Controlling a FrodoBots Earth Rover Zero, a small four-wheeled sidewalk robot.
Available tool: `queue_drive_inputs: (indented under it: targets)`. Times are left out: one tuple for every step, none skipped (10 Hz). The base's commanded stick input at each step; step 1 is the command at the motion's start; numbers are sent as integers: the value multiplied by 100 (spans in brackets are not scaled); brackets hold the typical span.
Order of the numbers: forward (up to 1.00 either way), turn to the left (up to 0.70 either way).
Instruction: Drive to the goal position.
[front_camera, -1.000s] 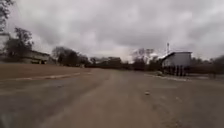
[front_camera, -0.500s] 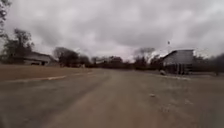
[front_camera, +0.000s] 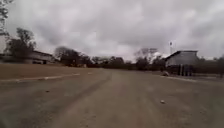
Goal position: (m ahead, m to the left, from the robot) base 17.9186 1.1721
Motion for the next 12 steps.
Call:
queue_drive_inputs:
  targets:
    - [70,-1]
    - [70,-1]
    - [70,-1]
    - [70,-1]
    - [70,-1]
    - [70,-1]
    - [70,-1]
    - [70,-2]
    - [70,-16]
    - [70,-35]
    - [70,-6]
    - [70,-1]
